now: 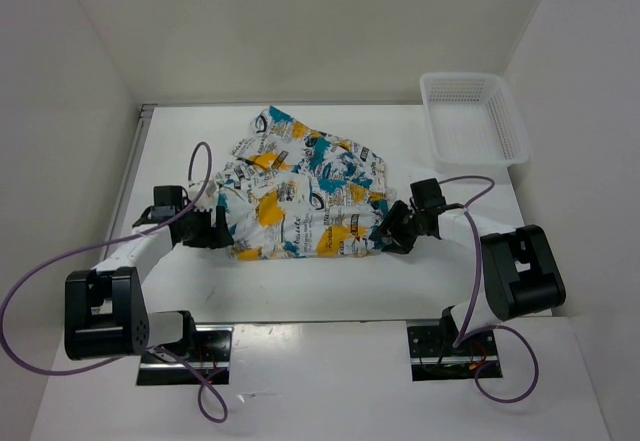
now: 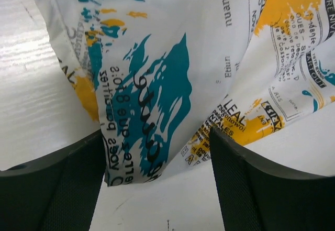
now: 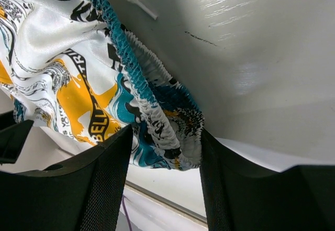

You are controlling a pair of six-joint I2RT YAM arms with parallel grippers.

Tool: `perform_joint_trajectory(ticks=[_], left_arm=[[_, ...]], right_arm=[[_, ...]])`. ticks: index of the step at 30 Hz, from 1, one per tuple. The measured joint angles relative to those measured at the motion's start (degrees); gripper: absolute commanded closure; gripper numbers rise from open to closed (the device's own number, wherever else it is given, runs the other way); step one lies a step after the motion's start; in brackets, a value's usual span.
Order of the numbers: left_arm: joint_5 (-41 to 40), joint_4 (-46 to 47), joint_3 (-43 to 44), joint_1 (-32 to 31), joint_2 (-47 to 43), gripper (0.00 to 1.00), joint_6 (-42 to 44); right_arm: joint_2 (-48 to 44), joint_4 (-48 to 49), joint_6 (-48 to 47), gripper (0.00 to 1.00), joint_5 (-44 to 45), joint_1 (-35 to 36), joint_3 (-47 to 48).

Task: Fold and stack the shorts
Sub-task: Flatten the shorts out

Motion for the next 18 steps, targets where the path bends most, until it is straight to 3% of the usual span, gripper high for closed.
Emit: perform_joint_trajectory(ticks=[7, 12, 18], left_arm=[[-0.7, -1.7, -4.1, 0.4, -3.8, 0.27, 0.0], [-1.6, -4.2, -4.5, 0.4, -6.6, 0.08, 0.2], [-5.2, -8.5, -5.1, 3.4, -17.1, 0.06, 0.0]], right_arm=[[0.8, 0.0, -0.3, 0.42, 0.5, 0.0, 1.0], [1.2, -0.1, -0.3, 0.42, 0.6, 0.0, 1.4], [1.3, -0.1, -0.4, 0.42, 0.6, 0.0, 1.5]])
